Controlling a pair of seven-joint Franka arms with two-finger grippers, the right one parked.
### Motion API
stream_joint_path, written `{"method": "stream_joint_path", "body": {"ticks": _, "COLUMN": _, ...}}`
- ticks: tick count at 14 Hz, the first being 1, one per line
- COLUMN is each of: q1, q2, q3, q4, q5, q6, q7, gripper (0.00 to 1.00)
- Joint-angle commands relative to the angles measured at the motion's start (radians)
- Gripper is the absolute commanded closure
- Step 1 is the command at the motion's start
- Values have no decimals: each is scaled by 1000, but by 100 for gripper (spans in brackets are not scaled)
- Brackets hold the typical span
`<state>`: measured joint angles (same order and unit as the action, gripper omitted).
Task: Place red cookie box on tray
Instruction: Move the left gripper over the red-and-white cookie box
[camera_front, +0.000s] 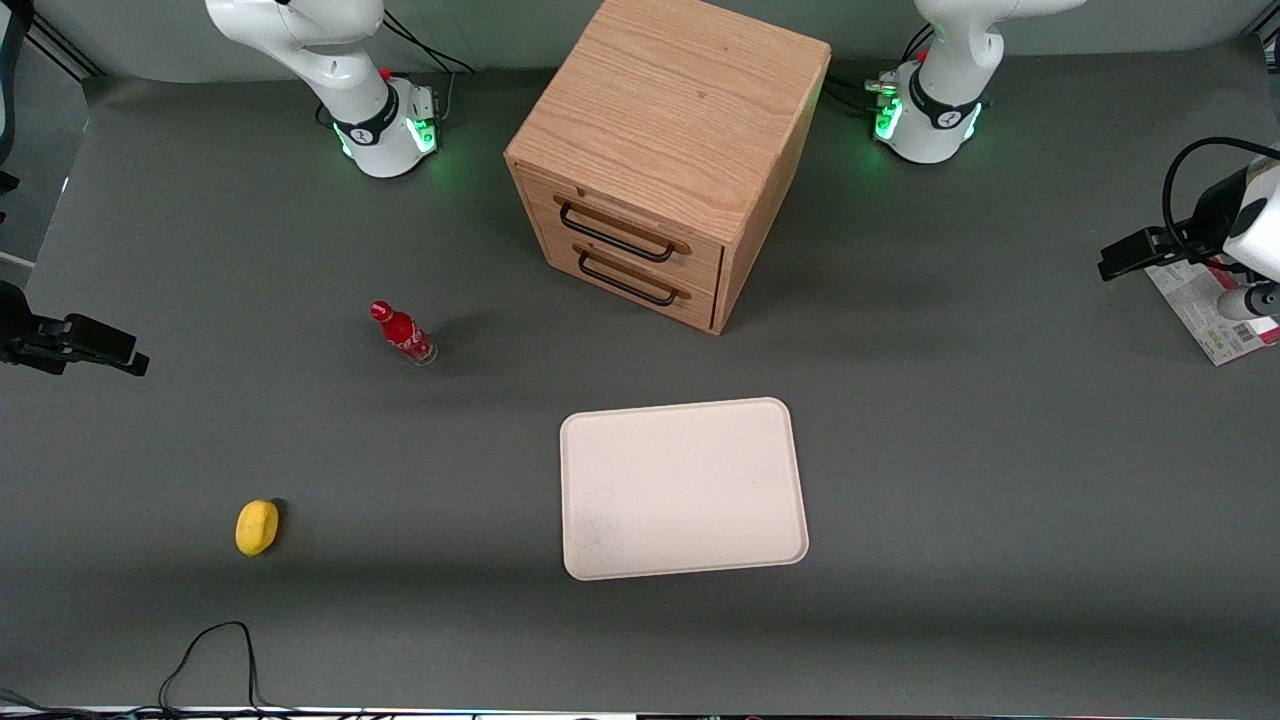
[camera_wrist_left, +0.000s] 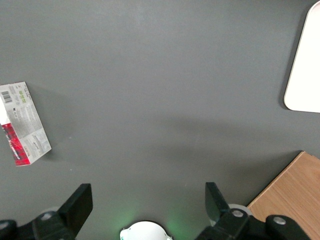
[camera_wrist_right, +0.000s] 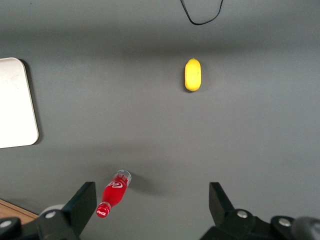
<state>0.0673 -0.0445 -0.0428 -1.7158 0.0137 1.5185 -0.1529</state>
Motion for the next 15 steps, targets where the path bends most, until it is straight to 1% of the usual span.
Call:
{"method": "stream_joint_path", "body": {"ticks": 1, "q1": 0, "q2": 9, "q3": 12, "q4": 27, "q5": -12, "q6": -24, "q7": 18, "gripper": 0}}
{"method": "stream_joint_path", "body": {"ticks": 8, "q1": 2, "q2": 25, "q3": 11, "q4": 67, "q5": -11, "q6": -67, "q7": -5, "gripper": 0}}
{"method": "stream_joint_path", "body": {"ticks": 10, "q1": 3, "q2": 40, "q3": 12, "q4": 91, "q5": -3, "q6": -73, "q7": -45, "gripper": 0}}
{"method": "stream_joint_path", "body": {"ticks": 13, "q1": 9, "q2": 40, "q3": 15, "q4": 103, "q5": 40, "q6": -96, "q7": 12, "gripper": 0}}
{"method": "stream_joint_path", "body": {"ticks": 15, "q1": 46, "q2": 43, "q3": 18, "q4": 107, "q5": 43, "q6": -115, "q7": 38, "gripper": 0}}
